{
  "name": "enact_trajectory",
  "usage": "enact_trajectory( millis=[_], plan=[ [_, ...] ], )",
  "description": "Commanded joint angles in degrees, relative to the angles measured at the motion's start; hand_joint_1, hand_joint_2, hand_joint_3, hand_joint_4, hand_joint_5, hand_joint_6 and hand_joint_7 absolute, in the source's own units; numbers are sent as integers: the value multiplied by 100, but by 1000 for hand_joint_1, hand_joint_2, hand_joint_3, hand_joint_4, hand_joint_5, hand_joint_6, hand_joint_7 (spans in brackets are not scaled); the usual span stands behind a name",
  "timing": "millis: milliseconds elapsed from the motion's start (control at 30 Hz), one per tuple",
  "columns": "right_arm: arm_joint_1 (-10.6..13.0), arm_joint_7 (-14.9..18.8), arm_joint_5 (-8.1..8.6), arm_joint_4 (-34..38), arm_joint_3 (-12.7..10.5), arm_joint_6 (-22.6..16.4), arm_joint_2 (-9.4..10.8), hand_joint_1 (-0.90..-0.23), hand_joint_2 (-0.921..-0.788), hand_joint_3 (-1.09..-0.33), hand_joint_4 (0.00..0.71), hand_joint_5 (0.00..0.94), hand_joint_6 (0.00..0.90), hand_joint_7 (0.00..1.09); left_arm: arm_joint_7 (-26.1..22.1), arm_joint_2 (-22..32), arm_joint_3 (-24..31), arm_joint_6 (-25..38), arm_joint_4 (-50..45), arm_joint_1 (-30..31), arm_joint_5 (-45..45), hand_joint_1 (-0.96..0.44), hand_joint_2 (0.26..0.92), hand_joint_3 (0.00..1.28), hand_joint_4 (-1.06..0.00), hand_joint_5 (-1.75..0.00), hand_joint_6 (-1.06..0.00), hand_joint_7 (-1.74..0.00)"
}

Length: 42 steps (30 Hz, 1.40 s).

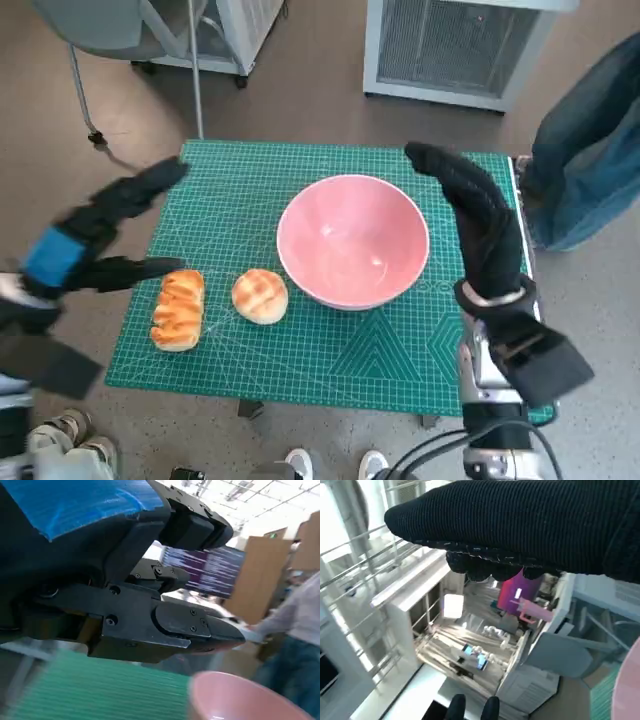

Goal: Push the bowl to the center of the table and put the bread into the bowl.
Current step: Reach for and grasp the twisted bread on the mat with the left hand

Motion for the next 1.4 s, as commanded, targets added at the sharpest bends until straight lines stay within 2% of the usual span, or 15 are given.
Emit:
enact_trajectory(
  millis=[33, 167, 300, 500, 700, 833, 1067, 1200, 1267, 1333, 1367, 1400],
  plan=[
    [200, 58, 114, -14, 58, 91, 28, -620, -921, -800, 213, 5, -1, 637, -54, 488, -120, -293, 254, 116, 155, -228, 920, 36, -327, 0, -309, -1],
    [183, 48, 116, 46, 66, 70, 32, -621, -921, -797, 214, 6, -1, 632, -119, 878, -257, -590, 477, 98, 291, -211, 919, 27, -320, 0, -316, -5],
    [153, 48, 130, 83, 75, 79, 40, -623, -921, -796, 214, 6, -1, 623, 9, 1236, -414, -979, 697, -18, 705, -177, 918, 18, -313, 0, -321, -6],
    [99, 79, 185, 179, 86, 72, 57, -636, -921, -792, 215, 6, -1, 615, 346, 1651, -693, -1498, 874, -327, 1624, -136, 914, 9, -315, -2, -335, -12],
    [50, 141, 263, 293, 103, 74, 77, -639, -921, -789, 215, 6, -1, 615, 914, 1839, -1119, -1748, 957, -743, 2734, -113, 895, 1, -334, -10, -365, -23],
    [43, 179, 294, 323, 106, 83, 90, -634, -921, -788, 217, 6, -1, 616, 1434, 1914, -1435, -1779, 927, -962, 3469, -102, 876, 0, -354, -16, -387, -30],
    [79, 238, 340, 268, 103, 146, 86, -631, -921, -787, 218, 6, -1, 619, 2819, 1962, -2125, -1569, 853, -1292, 4823, -135, 825, 0, -400, -25, -418, -33],
    [102, 277, 368, 240, 85, 176, 70, -630, -921, -788, 218, 6, -1, 622, 3555, 1955, -2620, -1443, 973, -1542, 5407, -134, 830, 7, -414, -24, -425, -32],
    [116, 292, 386, 221, 78, 189, 61, -630, -921, -789, 217, 6, -1, 622, 3901, 1930, -2896, -1383, 1083, -1699, 5687, -50, 884, 62, -421, -23, -429, -30],
    [128, 294, 390, 198, 79, 202, 61, -631, -921, -790, 218, 6, -1, 623, 4278, 1906, -3178, -1316, 1237, -1864, 5948, 39, 902, 175, -427, -22, -431, -29],
    [133, 296, 393, 187, 78, 207, 59, -631, -921, -791, 218, 6, -1, 623, 4461, 1897, -3314, -1279, 1314, -1944, 6061, 101, 909, 272, -428, -19, -429, -26],
    [145, 297, 398, 166, 78, 215, 56, -631, -921, -791, 218, 6, -1, 624, 4659, 1863, -3476, -1216, 1404, -2044, 6209, 123, 911, 308, -429, -18, -428, -24]
  ],
)
